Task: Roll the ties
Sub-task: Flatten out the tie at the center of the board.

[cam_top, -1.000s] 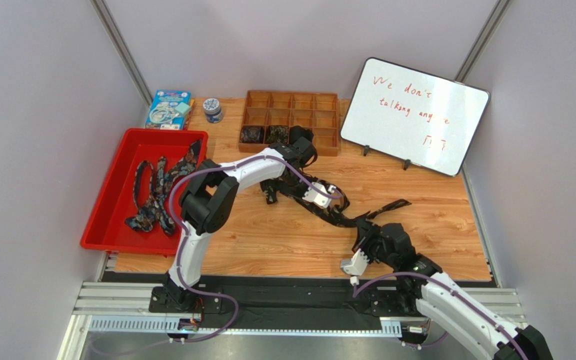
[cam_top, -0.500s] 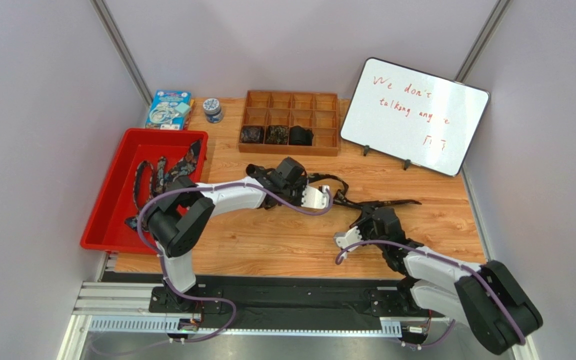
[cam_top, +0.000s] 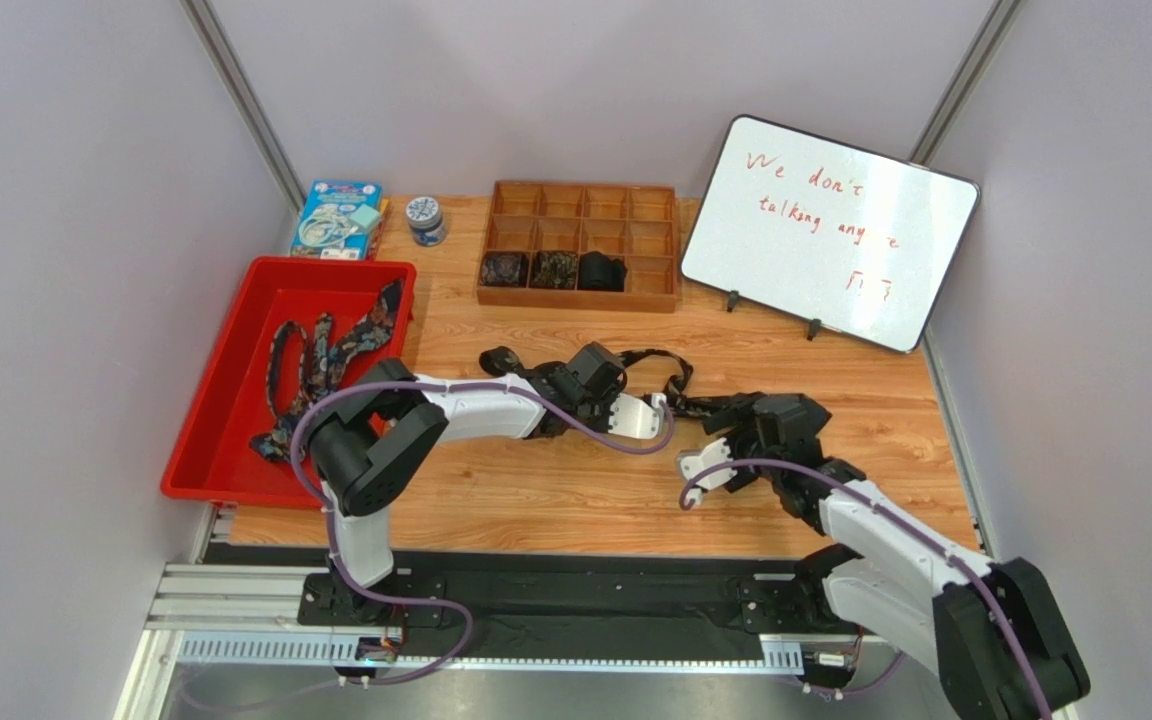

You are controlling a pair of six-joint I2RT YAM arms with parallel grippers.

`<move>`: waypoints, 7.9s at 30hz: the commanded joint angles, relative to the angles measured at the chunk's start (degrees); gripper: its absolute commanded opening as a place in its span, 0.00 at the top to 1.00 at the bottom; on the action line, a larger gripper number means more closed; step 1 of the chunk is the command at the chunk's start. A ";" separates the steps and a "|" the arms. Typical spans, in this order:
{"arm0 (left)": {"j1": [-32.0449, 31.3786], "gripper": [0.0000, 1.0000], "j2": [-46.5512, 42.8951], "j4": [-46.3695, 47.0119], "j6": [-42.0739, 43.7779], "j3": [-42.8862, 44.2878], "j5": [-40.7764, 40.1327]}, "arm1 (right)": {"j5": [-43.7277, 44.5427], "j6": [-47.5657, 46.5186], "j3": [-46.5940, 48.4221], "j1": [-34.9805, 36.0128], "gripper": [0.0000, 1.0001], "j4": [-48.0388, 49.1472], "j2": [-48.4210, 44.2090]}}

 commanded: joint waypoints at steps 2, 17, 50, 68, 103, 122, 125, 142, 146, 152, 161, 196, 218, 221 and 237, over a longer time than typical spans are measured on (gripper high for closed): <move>-0.15 1.00 1.76 -6.60 -2.18 -0.62 -2.17 | -7.23 5.57 7.62 -3.38 0.27 -21.81 -6.06; -0.23 0.64 -5.79 -7.83 -3.76 -2.72 4.85 | -17.78 44.41 40.73 -14.72 0.59 -44.59 15.87; 13.04 0.42 7.81 -27.51 -19.94 29.35 19.63 | -15.86 80.82 57.73 -14.55 0.69 -46.36 52.03; 15.23 0.68 10.65 -36.83 -18.71 31.56 13.30 | -8.74 77.83 53.25 -14.19 0.76 -42.40 52.30; 24.02 0.85 16.44 -70.59 -13.70 46.67 15.15 | -3.99 71.68 50.78 -14.11 0.78 -39.32 47.20; 22.97 0.01 2.90 -50.21 -11.42 37.36 27.88 | -14.19 75.81 58.96 -14.55 0.64 -50.84 46.58; 21.39 0.01 3.96 -47.83 -10.27 36.56 27.89 | -13.67 75.81 59.31 -14.55 0.66 -50.75 48.34; 15.15 0.00 5.37 -36.76 -8.16 28.31 23.76 | -9.18 76.86 56.32 -14.37 0.58 -46.79 50.71; 13.13 0.00 4.23 -30.34 -7.81 24.53 19.19 | -9.18 76.86 55.62 -14.28 0.73 -46.53 50.98; 10.76 0.01 6.59 -24.97 -6.05 22.15 13.39 | -8.74 75.99 55.97 -14.28 1.00 -47.23 50.72; 10.75 0.02 3.64 -33.49 -5.61 20.76 18.30 | -0.06 67.12 51.32 -16.64 1.00 -46.62 48.87; 23.85 0.76 -12.28 -31.21 -20.31 9.22 -7.95 | 4.35 57.97 47.62 -22.37 1.00 -45.04 47.99; 23.94 0.46 -9.58 -34.46 -31.89 4.83 25.23 | 4.18 57.70 48.41 -22.37 1.00 -46.97 48.69; 23.85 0.46 -6.60 -32.71 -33.12 5.10 25.52 | 4.00 57.79 48.58 -22.37 1.00 -46.97 49.13; 22.62 1.00 -16.51 -28.32 -14.87 13.36 -12.42 | 5.06 55.16 47.71 -22.37 1.00 -47.14 47.73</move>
